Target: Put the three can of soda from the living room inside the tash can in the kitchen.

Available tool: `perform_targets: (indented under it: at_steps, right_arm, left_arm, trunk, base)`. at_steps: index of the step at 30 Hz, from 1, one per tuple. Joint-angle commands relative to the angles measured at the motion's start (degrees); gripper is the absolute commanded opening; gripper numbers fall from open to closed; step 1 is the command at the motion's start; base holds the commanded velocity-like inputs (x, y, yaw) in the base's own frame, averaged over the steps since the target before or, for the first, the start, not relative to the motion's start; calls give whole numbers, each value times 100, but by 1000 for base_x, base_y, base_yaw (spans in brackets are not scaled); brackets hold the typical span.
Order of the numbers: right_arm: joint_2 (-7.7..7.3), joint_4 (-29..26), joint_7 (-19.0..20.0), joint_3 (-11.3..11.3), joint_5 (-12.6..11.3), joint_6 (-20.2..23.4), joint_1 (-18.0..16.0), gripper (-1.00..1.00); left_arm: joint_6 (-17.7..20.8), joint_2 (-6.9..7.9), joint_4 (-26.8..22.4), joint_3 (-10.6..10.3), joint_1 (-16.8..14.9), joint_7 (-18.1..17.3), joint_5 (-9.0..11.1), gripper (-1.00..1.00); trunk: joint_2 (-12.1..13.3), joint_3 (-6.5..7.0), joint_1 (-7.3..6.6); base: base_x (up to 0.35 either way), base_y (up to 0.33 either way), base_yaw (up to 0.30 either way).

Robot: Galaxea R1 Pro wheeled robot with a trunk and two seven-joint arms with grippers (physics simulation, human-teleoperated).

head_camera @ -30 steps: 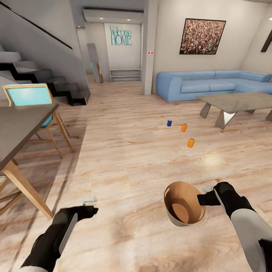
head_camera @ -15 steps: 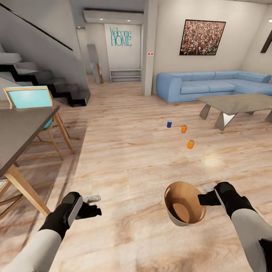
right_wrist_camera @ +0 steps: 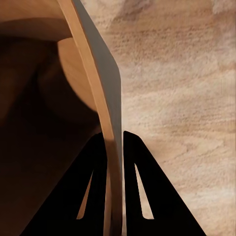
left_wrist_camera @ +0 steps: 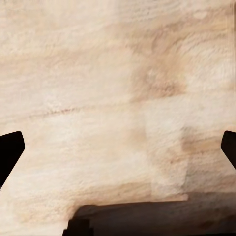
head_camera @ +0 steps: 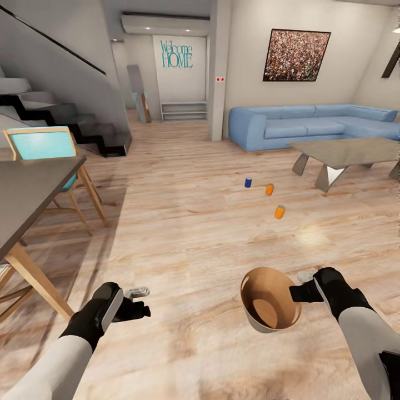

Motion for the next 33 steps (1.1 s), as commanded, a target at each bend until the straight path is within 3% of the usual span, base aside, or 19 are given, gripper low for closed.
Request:
perform_targets:
  at_steps: [1,23,33]
  right_arm:
    - [0,-1,27,-7,-55,12,-3,-100]
    - [51,1,32,-9,-57,13,-3,-100]
    - [102,6,13,-5,-51,13,-3,-100]
  left_arm:
    - [-12,0,2,0,0,-1,1,100]
    - [-65,-18,23,1,-3,11,1,100]
    - [-65,-11,10,0,-3,-3,1,100]
  trunk:
    - [0,1,0]
    - [0,1,0]
    - [0,1,0]
  base:
    - [0,0,-133]
    - [0,0,-227]
    - [158,-13,-61]
